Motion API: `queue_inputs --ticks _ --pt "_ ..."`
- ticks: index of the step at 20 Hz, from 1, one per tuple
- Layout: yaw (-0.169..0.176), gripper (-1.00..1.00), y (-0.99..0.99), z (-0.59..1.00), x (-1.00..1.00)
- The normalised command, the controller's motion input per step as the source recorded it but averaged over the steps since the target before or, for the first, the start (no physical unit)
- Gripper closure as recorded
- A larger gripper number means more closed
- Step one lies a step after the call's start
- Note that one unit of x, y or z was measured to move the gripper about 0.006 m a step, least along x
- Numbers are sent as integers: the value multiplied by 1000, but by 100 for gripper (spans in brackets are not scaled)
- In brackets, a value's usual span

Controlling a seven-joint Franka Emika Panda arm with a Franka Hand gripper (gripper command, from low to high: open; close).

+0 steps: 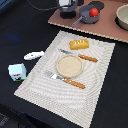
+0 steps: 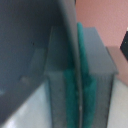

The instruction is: Interact with the objects in diverse but meaningful ways.

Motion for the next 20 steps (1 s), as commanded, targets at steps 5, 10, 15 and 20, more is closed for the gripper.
queue_inputs --ticks 5,10,15,20 --pt "0 100 77 -51 331" --pt "0 100 129 -123 198" --pt "0 100 106 -143 171" --pt "1 -100 135 -149 44"
